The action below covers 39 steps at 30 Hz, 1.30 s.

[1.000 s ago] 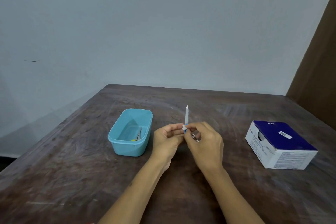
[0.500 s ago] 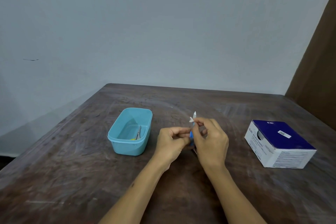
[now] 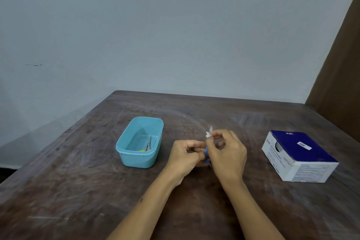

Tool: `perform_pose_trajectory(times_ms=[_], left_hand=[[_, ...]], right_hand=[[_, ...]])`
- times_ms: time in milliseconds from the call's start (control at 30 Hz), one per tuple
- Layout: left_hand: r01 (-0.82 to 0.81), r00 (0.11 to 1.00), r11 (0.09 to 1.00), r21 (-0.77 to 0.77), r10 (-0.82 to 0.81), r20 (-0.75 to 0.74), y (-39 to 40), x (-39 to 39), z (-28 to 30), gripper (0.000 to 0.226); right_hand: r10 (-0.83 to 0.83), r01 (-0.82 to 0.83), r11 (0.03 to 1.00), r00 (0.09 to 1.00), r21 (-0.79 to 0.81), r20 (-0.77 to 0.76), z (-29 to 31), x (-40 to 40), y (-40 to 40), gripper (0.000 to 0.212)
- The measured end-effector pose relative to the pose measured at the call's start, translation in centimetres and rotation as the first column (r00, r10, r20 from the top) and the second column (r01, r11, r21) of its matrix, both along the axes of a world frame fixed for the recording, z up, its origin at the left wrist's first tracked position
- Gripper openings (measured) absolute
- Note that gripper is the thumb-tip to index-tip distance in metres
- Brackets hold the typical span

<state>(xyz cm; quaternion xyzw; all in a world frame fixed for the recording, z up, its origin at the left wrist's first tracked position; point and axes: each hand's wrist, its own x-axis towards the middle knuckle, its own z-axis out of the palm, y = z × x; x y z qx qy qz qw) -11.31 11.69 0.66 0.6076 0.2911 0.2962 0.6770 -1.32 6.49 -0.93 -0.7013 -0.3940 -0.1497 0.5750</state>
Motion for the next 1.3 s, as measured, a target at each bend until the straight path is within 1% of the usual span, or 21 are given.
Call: perform_pose_trajectory(times_ms=[100, 200, 267, 433, 533, 633, 800, 967, 1033, 1167, 1300], left_hand=[[-0.027, 1.000, 1.000, -0.014, 0.027, -0.005, 0.26, -0.06, -0.09, 0.028], [0.023, 1.000, 0.999, -0.025, -0.024, -0.016, 0.03, -0.11, 0.07, 0.024], [0.032, 0.999, 0.999, -0.024, -0.032, -0.016, -0.08, -0.10, 0.14, 0.024], [-0.045, 0.999, 0.998, -0.031, 0.045, 0.004, 0.30, -0.15, 0.09, 0.025], [0.013, 1.000, 0.999, -0.053, -0.013, -0.011, 0.21, -0.21, 0.15, 0.021], [0.040, 0.999, 0.998, -0.046, -0.041, -0.022, 0.07, -0.25, 0.21, 0.022], [-0.055, 0.998, 0.997, -0.047, 0.055, -0.007, 0.51, -0.22, 0.12, 0.028], [0.058, 0.998, 0.994, -0.096, -0.060, -0.017, 0.20, -0.36, 0.32, 0.021], [0.048, 0.999, 0.996, -0.080, -0.049, -0.019, 0.19, -0.27, 0.22, 0.022], [-0.033, 0.999, 0.998, -0.050, 0.033, -0.011, 0.42, -0.17, -0.08, 0.026], [0.008, 0.998, 0.999, -0.038, -0.011, -0.065, 0.12, -0.26, 0.09, 0.023]], right_hand=[[0.036, -0.036, 0.999, 0.999, -0.009, -0.002, -0.03, -0.20, 0.04, 0.010], [0.015, -0.014, 0.999, 1.000, 0.042, -0.024, 0.07, 0.14, 0.01, 0.012], [0.014, -0.012, 0.999, 0.999, 0.047, -0.037, 0.10, 0.25, -0.05, 0.012], [0.072, -0.073, 0.997, 0.997, -0.026, -0.038, -0.03, -0.26, 0.03, 0.011], [0.039, -0.037, 0.999, 0.998, 0.036, -0.043, 0.10, -0.03, 0.04, 0.013], [0.015, -0.012, 0.999, 0.999, 0.046, -0.050, 0.23, 0.17, -0.04, 0.013], [0.081, -0.082, 0.996, 0.996, -0.027, -0.038, 0.06, -0.38, 0.01, 0.012], [0.011, -0.009, 0.999, 0.999, 0.043, -0.039, 0.30, 0.06, -0.07, 0.014], [0.011, -0.009, 0.999, 0.999, 0.046, -0.047, 0.31, 0.04, -0.10, 0.013], [0.046, -0.046, 0.999, 0.998, 0.000, -0.047, 0.19, -0.34, 0.00, 0.011], [0.000, 0.002, 0.999, 0.999, 0.046, -0.036, 0.37, 0.07, -0.11, 0.011]])
